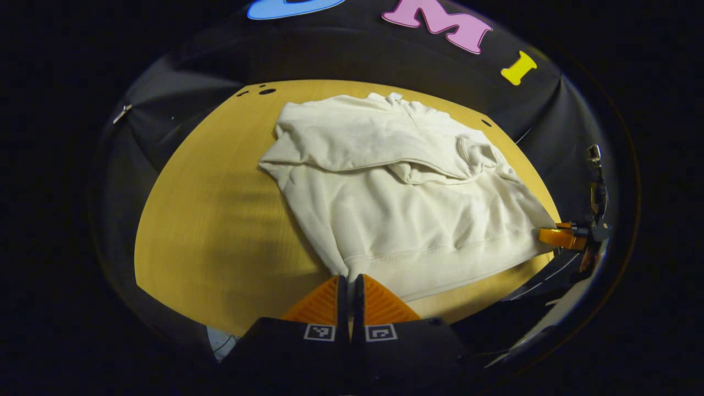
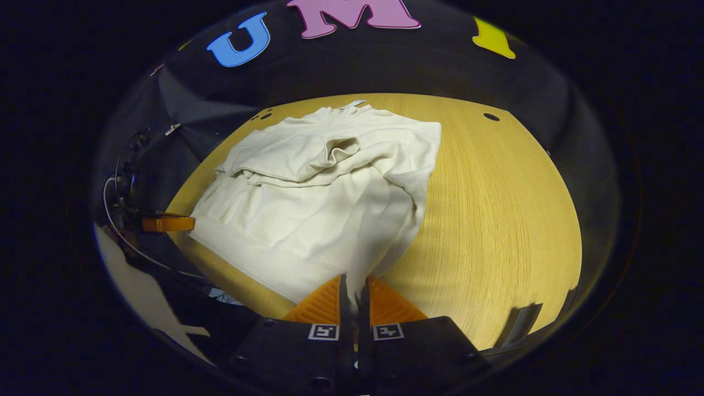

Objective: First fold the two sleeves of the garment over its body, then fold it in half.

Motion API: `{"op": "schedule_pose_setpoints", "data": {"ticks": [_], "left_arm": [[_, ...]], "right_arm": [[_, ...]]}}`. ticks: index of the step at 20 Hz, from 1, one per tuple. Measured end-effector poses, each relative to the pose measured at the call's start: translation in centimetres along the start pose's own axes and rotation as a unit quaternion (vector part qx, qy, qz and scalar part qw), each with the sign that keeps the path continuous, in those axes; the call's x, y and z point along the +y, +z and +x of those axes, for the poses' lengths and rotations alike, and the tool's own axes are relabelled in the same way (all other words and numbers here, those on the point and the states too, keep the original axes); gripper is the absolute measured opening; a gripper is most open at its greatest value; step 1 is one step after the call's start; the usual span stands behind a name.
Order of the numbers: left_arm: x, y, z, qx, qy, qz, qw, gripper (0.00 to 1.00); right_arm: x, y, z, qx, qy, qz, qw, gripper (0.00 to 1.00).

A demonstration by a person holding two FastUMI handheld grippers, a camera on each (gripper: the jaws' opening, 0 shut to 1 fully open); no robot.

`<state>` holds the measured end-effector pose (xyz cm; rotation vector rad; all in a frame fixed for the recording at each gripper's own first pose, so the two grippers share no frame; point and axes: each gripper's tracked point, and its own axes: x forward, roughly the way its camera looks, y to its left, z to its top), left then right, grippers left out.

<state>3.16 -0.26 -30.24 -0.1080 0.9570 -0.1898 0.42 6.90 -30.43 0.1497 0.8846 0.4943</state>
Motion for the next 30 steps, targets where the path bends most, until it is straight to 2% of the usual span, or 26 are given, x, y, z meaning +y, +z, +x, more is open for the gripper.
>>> {"op": "schedule_pose_setpoints", "data": {"ticks": [5,10,16,21,24,30], "left_arm": [[-0.3,3.3,-2.3,-0.035,-0.003,0.006,0.999,0.06],[-0.7,9.6,-3.7,-0.090,-0.012,-0.010,0.996,0.05],[-0.7,16.6,-2.6,-0.140,0.000,0.003,0.990,0.05],[-0.2,20.2,0.1,-0.146,0.008,-0.002,0.989,0.05],[0.1,22.0,1.8,-0.143,0.010,-0.018,0.989,0.05],[0.6,25.9,5.0,-0.135,0.022,-0.014,0.990,0.05]], "right_arm": [[0.4,4.2,-2.0,-0.053,0.004,0.003,0.999,0.08],[-0.7,10.0,-1.9,-0.104,-0.023,0.006,0.994,0.08],[-1.2,16.5,-1.2,-0.154,-0.028,0.029,0.987,0.07],[-2.7,20.3,1.8,-0.166,-0.042,0.049,0.984,0.07],[-3.5,21.5,3.7,-0.162,-0.053,0.060,0.983,0.07],[-5.2,23.7,6.9,-0.156,-0.068,0.076,0.982,0.07]]}}
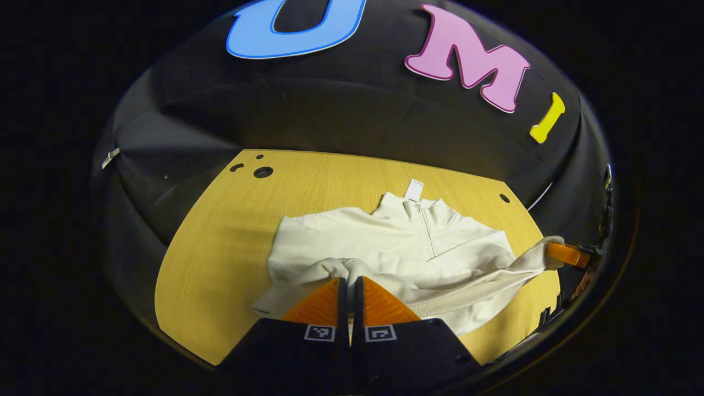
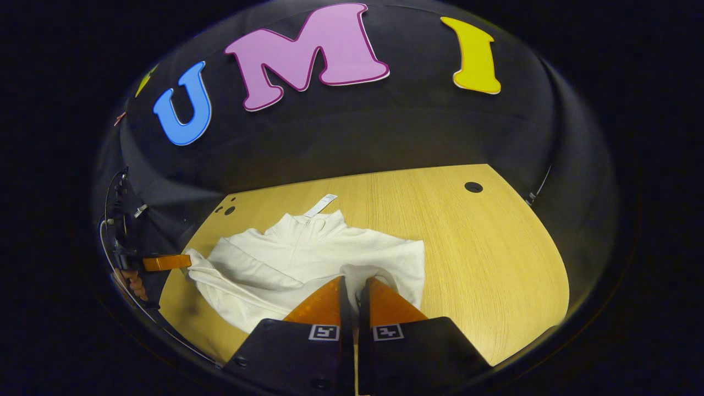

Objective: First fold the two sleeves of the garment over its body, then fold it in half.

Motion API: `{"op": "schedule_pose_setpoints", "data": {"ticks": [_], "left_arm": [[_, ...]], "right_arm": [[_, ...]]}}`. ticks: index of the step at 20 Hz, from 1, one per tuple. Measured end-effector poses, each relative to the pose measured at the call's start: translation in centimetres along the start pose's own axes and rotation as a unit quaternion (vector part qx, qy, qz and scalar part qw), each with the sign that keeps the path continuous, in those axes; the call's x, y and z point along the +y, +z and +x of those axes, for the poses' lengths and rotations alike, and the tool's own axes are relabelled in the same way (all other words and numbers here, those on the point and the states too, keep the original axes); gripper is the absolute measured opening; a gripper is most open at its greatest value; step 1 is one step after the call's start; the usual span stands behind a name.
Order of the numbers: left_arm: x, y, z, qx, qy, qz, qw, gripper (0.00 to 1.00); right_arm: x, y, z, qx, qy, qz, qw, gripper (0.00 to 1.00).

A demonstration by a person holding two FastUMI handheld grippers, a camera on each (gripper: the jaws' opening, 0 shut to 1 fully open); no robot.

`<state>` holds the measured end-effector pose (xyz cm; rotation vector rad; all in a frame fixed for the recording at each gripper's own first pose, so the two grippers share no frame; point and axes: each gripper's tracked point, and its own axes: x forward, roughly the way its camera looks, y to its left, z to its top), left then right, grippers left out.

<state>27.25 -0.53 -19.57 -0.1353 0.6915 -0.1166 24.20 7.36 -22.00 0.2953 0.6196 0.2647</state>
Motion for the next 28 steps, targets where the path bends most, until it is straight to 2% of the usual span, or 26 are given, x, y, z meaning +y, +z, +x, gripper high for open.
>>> {"op": "schedule_pose_setpoints", "data": {"ticks": [6,10,20,24,25,26,28], "left_arm": [[0.0,2.6,4.0,0.013,0.011,0.017,1.000,0.05],[0.2,2.5,6.6,0.032,0.020,0.030,0.999,0.05],[0.0,2.0,12.6,0.066,0.039,0.059,0.995,0.06],[0.1,1.8,13.8,0.069,0.040,0.059,0.995,0.11],[0.3,1.7,14.0,0.068,0.042,0.060,0.995,0.14],[0.4,1.7,14.2,0.070,0.047,0.063,0.994,0.16],[0.7,1.7,14.4,0.073,0.053,0.071,0.993,0.24]], "right_arm": [[-0.7,1.6,3.6,0.005,-0.016,0.014,1.000,0.07],[-1.5,1.7,6.4,0.020,-0.030,0.025,0.999,0.07],[-3.3,-1.2,12.5,0.076,-0.064,0.038,0.994,0.08],[-3.8,-2.1,13.8,0.090,-0.065,0.045,0.993,0.10],[-3.9,-2.2,14.2,0.092,-0.067,0.047,0.992,0.17],[-3.9,-2.3,14.2,0.096,-0.067,0.051,0.992,0.16],[-4.1,-2.6,14.6,0.103,-0.069,0.058,0.991,0.22]]}}
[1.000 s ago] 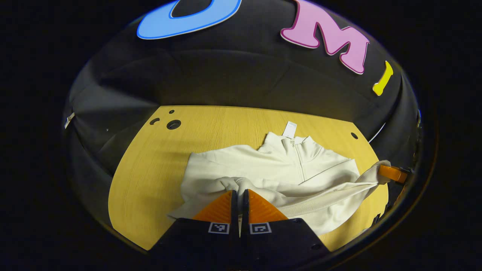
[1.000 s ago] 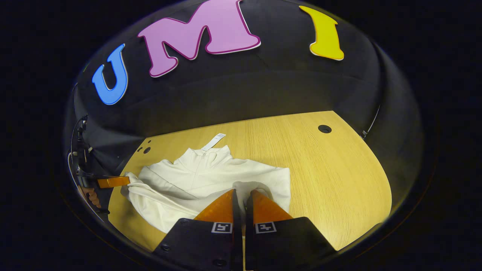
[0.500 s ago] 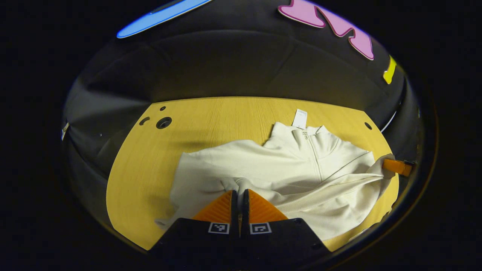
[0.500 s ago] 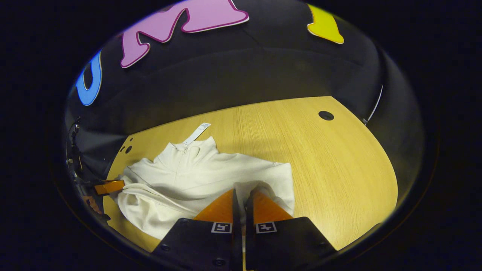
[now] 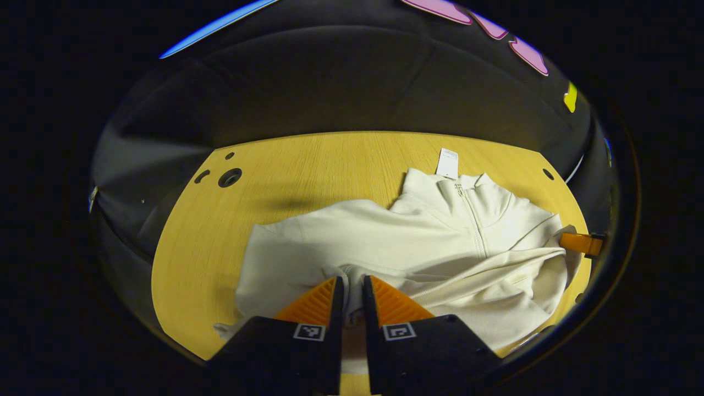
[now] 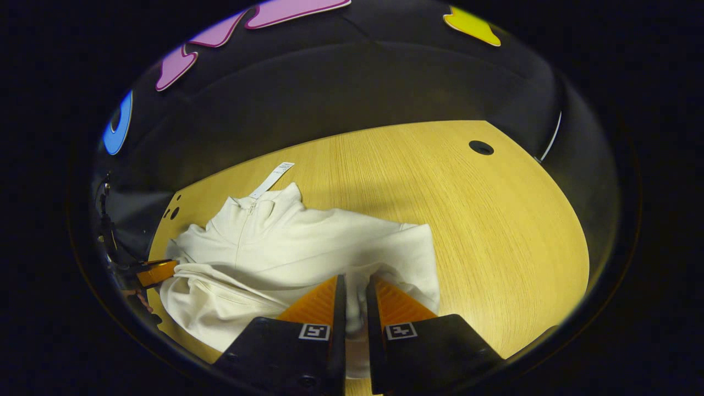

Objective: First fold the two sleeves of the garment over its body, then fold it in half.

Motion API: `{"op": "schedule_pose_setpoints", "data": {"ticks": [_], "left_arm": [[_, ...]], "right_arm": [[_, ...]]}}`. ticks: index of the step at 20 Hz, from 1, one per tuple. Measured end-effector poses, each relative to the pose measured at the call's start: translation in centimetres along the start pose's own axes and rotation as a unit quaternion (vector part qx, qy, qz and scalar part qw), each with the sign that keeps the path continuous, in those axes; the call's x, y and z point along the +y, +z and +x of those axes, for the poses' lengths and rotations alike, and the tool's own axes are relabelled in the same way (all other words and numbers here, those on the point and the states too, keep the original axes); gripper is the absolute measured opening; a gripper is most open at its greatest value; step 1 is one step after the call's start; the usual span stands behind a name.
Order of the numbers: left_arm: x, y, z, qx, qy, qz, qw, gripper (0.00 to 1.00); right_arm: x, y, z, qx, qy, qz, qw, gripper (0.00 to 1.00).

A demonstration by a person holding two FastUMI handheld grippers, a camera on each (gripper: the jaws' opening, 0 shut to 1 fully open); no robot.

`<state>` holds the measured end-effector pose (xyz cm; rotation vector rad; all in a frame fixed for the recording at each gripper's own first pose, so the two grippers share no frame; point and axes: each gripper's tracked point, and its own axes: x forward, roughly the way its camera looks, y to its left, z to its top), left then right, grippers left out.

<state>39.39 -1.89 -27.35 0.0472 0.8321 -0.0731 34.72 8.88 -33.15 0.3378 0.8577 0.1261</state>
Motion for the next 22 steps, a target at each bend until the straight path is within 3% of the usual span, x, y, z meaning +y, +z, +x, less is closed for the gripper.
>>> {"op": "schedule_pose_setpoints", "data": {"ticks": [3,4,5,8,9,10,15,22], "left_arm": [[0.5,0.2,0.1,0.000,0.017,0.014,1.000,0.50],[0.8,0.4,0.0,-0.002,0.022,0.018,1.000,0.52],[0.9,0.6,0.0,-0.007,0.026,0.022,0.999,0.63],[1.2,1.8,-0.5,-0.028,0.035,0.029,0.999,0.75],[1.5,2.0,-0.7,-0.034,0.039,0.033,0.998,0.80],[1.5,2.4,-0.9,-0.040,0.042,0.037,0.998,0.82],[1.1,4.4,-3.8,-0.085,0.031,0.037,0.995,0.84],[0.9,5.5,-11.3,-0.159,-0.005,-0.034,0.987,0.84]], "right_arm": [[-0.2,0.1,0.1,0.003,-0.005,0.007,1.000,0.31],[-0.1,0.0,0.2,0.002,-0.006,0.009,1.000,0.42],[0.0,0.2,0.1,-0.001,-0.003,0.013,1.000,0.41],[0.6,0.7,-0.3,-0.007,0.005,0.022,1.000,0.75],[0.7,1.0,-0.5,-0.011,0.006,0.022,1.000,0.77],[0.8,1.2,-0.8,-0.014,0.007,0.022,1.000,0.86],[0.5,3.0,-3.8,-0.056,0.003,0.005,0.998,0.97],[1.5,3.9,-10.6,-0.116,0.027,-0.044,0.992,0.98]]}}
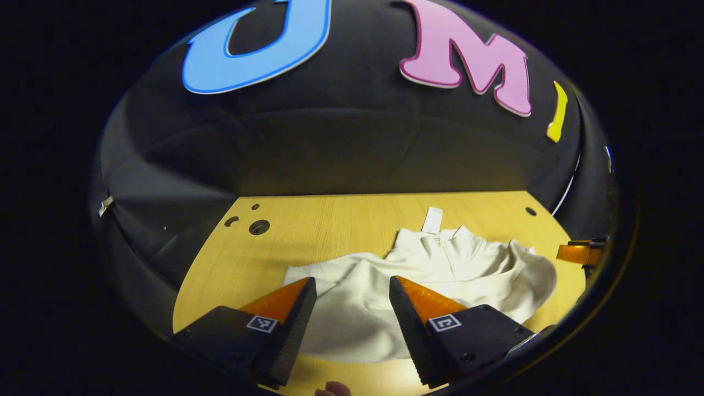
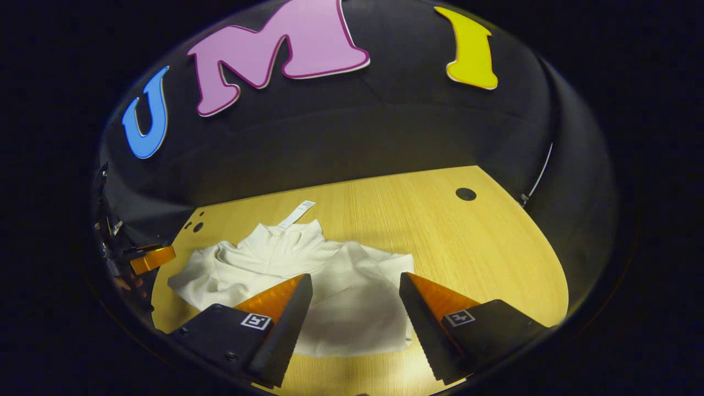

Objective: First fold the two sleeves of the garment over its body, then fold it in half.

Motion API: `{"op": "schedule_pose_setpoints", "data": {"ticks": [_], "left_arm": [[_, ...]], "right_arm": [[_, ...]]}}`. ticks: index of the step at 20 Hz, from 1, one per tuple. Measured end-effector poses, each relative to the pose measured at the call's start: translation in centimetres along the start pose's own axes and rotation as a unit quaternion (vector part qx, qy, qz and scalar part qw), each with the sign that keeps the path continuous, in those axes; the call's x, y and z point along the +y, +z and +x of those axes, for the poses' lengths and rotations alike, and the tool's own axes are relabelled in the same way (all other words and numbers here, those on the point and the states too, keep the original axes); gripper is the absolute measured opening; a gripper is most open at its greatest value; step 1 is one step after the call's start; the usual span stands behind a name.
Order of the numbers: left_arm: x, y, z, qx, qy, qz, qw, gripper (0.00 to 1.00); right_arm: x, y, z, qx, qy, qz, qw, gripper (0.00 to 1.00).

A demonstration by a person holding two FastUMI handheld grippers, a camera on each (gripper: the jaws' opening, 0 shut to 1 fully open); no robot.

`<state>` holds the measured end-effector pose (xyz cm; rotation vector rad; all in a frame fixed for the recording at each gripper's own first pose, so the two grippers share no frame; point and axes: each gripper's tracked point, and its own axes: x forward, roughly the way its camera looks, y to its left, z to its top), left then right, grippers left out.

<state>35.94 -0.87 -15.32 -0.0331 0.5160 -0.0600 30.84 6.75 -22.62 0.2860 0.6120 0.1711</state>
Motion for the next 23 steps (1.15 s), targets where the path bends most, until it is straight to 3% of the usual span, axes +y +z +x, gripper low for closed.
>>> {"op": "schedule_pose_setpoints", "data": {"ticks": [5,12,18,23], "left_arm": [[0.4,-0.7,-5.7,-0.028,0.002,-0.021,0.999,0.83],[-0.2,-6.0,-12.3,-0.013,0.002,-0.039,0.999,0.82],[-1.1,-11.9,-15.7,0.025,-0.004,-0.043,0.999,0.84],[-0.6,-12.8,-16.9,0.029,0.003,-0.036,0.999,0.84]], "right_arm": [[2.4,0.4,-5.2,-0.033,0.033,0.000,0.999,0.98],[3.5,-2.4,-10.8,-0.048,0.047,-0.022,0.997,0.98],[4.0,-6.7,-13.1,-0.033,0.047,-0.044,0.997,0.98],[5.4,-7.6,-13.8,-0.025,0.072,-0.053,0.996,0.97]]}}
